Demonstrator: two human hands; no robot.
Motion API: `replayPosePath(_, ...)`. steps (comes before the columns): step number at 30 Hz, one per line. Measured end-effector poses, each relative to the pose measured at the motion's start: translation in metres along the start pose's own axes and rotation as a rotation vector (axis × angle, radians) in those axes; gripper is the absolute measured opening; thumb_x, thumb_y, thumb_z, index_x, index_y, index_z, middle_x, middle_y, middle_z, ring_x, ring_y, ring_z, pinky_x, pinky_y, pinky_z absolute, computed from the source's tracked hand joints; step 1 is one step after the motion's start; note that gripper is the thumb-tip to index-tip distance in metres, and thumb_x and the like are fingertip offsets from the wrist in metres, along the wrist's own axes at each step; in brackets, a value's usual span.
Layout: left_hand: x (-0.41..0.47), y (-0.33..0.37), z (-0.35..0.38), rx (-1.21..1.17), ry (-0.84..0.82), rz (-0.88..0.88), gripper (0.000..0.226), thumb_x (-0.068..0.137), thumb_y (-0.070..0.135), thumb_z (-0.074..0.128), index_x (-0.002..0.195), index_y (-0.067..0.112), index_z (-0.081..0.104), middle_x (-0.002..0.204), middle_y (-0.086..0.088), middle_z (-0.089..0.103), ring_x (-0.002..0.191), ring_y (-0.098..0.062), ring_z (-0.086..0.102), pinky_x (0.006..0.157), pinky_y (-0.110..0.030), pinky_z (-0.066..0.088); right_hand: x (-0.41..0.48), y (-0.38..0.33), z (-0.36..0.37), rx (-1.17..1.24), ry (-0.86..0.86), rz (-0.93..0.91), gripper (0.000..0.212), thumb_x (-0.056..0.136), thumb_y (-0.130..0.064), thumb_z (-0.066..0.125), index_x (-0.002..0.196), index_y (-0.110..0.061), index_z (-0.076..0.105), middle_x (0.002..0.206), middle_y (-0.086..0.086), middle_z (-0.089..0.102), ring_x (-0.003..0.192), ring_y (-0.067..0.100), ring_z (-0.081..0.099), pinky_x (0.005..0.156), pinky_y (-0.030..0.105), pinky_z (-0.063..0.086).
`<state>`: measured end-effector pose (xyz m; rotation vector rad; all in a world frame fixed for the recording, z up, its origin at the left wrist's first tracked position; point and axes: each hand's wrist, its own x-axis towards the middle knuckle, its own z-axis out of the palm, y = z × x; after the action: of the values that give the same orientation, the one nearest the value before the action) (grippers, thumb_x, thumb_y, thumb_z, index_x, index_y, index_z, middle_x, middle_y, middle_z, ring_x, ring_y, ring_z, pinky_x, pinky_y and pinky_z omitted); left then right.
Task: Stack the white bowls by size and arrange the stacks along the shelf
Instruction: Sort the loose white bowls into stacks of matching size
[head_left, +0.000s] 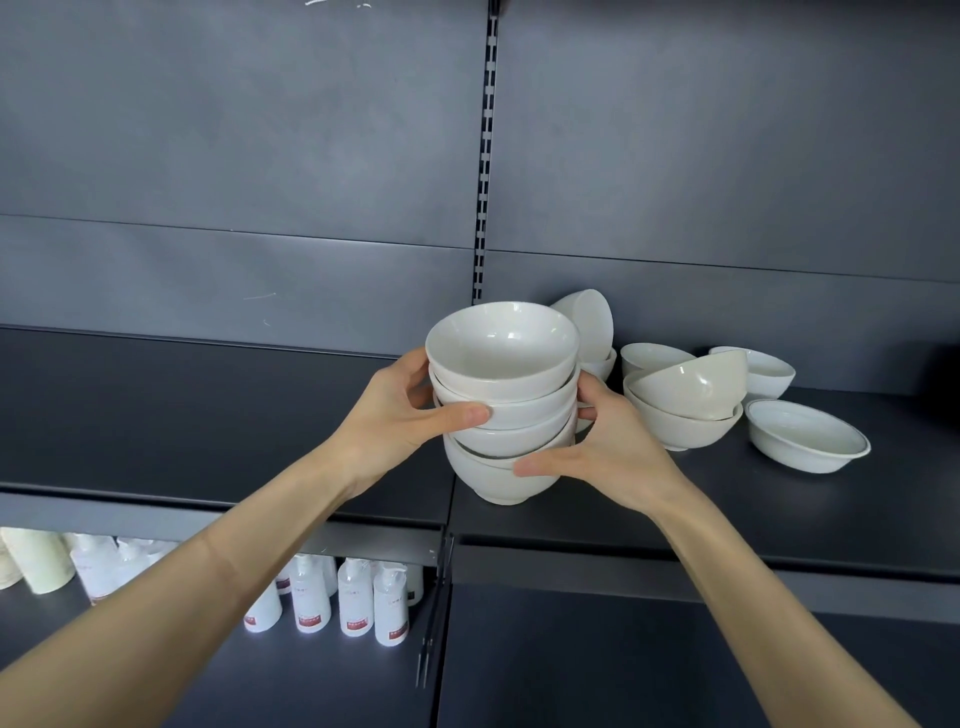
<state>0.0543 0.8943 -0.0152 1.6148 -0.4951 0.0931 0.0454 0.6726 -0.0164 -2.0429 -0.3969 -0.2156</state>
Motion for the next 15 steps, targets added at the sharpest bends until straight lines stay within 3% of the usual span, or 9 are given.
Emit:
replayPosePath(3, 0.002, 0.002, 0.000, 0.008, -0.005, -0.002, 0.065, 0.063, 0.024, 0.084, 0.122, 0.024, 0.059, 0.117, 0.009, 0.068, 0.111, -0.011, 0.064, 0.091, -0.023, 0.052, 0.001, 0.002, 0.000, 0.033, 0.023, 0.010, 0.081, 0.048, -0.029, 0.094, 0.120, -0.033, 0.056, 0.109, -0.021, 0.065, 0.100, -0.006, 0.058, 0.081, 0.018, 0.049)
replayPosePath(8, 0.003, 0.005, -0.003, 0.040, -0.002, -0.010, 0.068, 0.059, 0.030, 0.083, 0.122, 0.024, 0.059, 0.117, 0.009, 0.069, 0.111, -0.010, 0.064, 0.094, -0.028, 0.051, 0.000, 0.003, 0.005, 0.053, 0.054, 0.028, 0.077, 0.049, -0.028, 0.093, 0.117, -0.030, 0.058, 0.105, -0.026, 0.062, 0.100, -0.003, 0.057, 0.077, 0.016, 0.048)
replayPosePath(12, 0.006, 0.010, -0.003, 0.068, -0.021, -0.020, 0.064, 0.059, 0.032, 0.083, 0.119, 0.027, 0.061, 0.115, 0.009, 0.069, 0.110, -0.009, 0.064, 0.091, -0.026, 0.051, 0.000, 0.006, 0.009, 0.107, 0.080, 0.039, 0.073, 0.051, -0.024, 0.093, 0.115, -0.028, 0.060, 0.098, -0.028, 0.064, 0.092, -0.009, 0.059, 0.070, 0.008, 0.047)
replayPosePath(15, 0.009, 0.012, -0.003, 0.088, -0.018, -0.027, 0.060, 0.063, 0.027, 0.083, 0.119, 0.026, 0.061, 0.115, 0.009, 0.070, 0.109, -0.010, 0.064, 0.092, -0.027, 0.051, -0.001, 0.008, 0.011, 0.168, 0.092, 0.037, 0.073, 0.053, -0.019, 0.092, 0.118, -0.027, 0.059, 0.104, -0.024, 0.064, 0.092, -0.013, 0.058, 0.069, 0.005, 0.045)
